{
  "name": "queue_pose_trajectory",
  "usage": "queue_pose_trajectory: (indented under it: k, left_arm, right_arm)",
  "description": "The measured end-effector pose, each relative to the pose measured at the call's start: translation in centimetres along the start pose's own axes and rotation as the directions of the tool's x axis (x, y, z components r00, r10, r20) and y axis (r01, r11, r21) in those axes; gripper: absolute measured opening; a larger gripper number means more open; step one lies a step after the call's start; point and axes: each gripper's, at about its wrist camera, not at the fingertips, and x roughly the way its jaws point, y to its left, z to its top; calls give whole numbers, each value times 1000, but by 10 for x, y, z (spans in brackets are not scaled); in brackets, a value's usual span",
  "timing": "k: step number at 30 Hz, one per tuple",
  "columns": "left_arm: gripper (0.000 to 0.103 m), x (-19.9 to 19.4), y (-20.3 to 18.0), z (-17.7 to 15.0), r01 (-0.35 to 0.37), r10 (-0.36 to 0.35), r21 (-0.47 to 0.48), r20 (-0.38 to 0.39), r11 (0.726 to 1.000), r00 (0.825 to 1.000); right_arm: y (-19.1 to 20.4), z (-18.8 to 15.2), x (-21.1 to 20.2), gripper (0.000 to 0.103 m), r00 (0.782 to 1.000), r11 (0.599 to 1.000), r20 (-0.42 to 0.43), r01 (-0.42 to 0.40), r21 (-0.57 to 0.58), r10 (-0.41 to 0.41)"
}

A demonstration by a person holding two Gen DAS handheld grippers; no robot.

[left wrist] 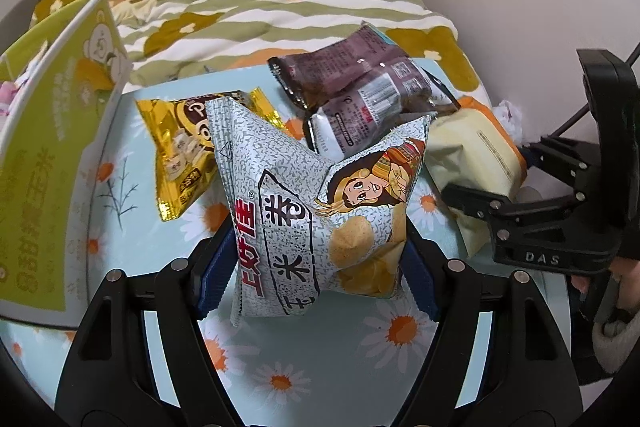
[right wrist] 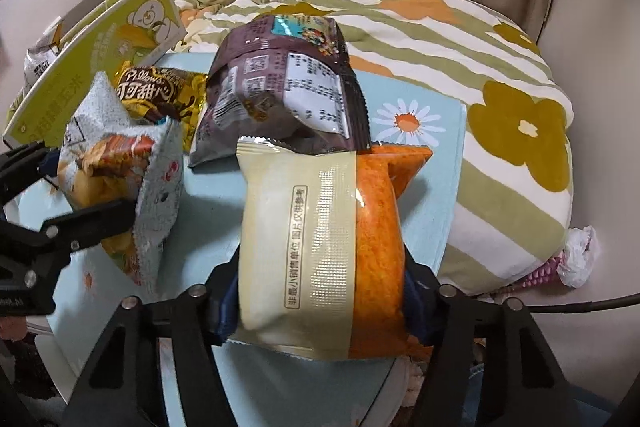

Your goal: Organize snacks

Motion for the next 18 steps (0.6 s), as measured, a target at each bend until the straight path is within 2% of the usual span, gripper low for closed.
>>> queue_pose_trajectory:
  k: [11, 18]
  left_arm:
    - [74, -47, 7, 3, -25, 28, -60, 43, 998, 999]
    - [74, -107, 49, 16, -61, 85, -185, 124, 981, 989]
  right_arm:
    - [26, -9, -38, 57, 999, 999, -3, -34, -23, 34]
    - [45, 3, -71, 57, 996, 996, 35, -84, -37, 85]
